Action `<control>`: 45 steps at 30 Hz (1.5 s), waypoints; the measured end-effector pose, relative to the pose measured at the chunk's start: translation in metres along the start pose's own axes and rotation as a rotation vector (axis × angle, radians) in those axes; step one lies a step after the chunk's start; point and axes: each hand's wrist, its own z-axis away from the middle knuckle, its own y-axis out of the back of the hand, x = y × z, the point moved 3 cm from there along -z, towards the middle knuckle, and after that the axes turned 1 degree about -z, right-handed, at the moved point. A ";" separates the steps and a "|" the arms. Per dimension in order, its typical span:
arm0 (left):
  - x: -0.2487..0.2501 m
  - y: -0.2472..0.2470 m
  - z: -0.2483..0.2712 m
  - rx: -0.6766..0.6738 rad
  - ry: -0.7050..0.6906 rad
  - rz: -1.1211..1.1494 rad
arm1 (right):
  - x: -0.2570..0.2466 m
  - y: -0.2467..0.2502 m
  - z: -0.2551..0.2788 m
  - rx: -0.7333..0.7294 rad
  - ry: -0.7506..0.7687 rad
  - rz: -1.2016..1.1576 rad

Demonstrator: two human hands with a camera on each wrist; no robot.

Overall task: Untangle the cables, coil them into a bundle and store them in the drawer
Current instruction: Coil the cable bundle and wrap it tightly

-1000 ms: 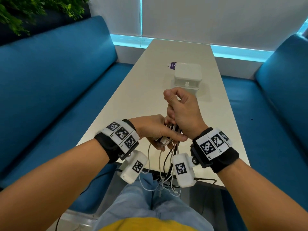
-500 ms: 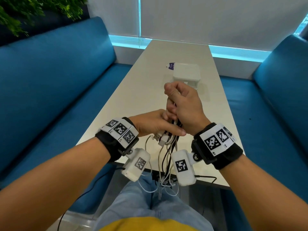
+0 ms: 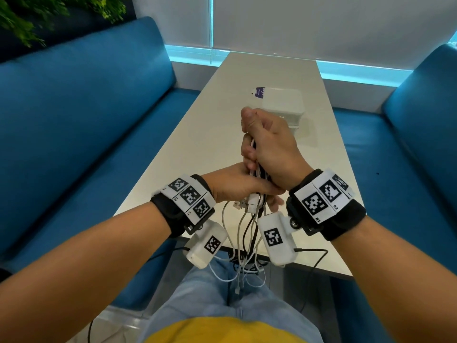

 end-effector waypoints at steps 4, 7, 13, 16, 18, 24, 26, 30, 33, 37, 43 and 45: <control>-0.010 0.005 -0.003 0.037 -0.017 0.190 | -0.005 0.005 0.000 -0.080 -0.058 0.143; -0.013 0.022 -0.002 0.126 -0.017 0.403 | 0.011 0.013 -0.003 -0.079 -0.109 0.101; -0.003 0.057 0.006 0.299 -0.074 0.830 | 0.056 -0.010 0.022 -0.362 -0.288 0.016; -0.005 0.058 0.005 0.362 -0.073 0.918 | 0.061 -0.026 0.020 -0.287 -0.273 -0.069; -0.007 0.059 0.005 0.407 -0.083 0.936 | 0.062 -0.032 0.017 -0.253 -0.291 -0.077; -0.008 0.068 0.012 0.434 -0.094 0.870 | 0.061 -0.030 0.020 -0.282 -0.352 0.036; -0.011 0.071 0.016 0.414 -0.078 0.861 | 0.061 -0.019 0.018 -0.294 -0.350 0.086; -0.018 0.072 0.019 0.487 -0.035 0.789 | 0.053 -0.006 0.020 -0.398 -0.207 0.465; -0.020 0.076 0.018 0.609 0.015 0.729 | 0.046 -0.008 0.022 -0.411 -0.090 0.796; -0.022 0.083 0.022 0.722 0.077 0.649 | 0.029 -0.002 0.021 -0.379 -0.078 0.820; -0.014 0.080 0.021 0.599 0.152 0.482 | -0.008 0.006 0.004 -0.356 0.087 0.767; -0.009 0.080 0.023 0.496 0.159 0.501 | -0.011 0.009 0.001 -0.356 0.078 0.711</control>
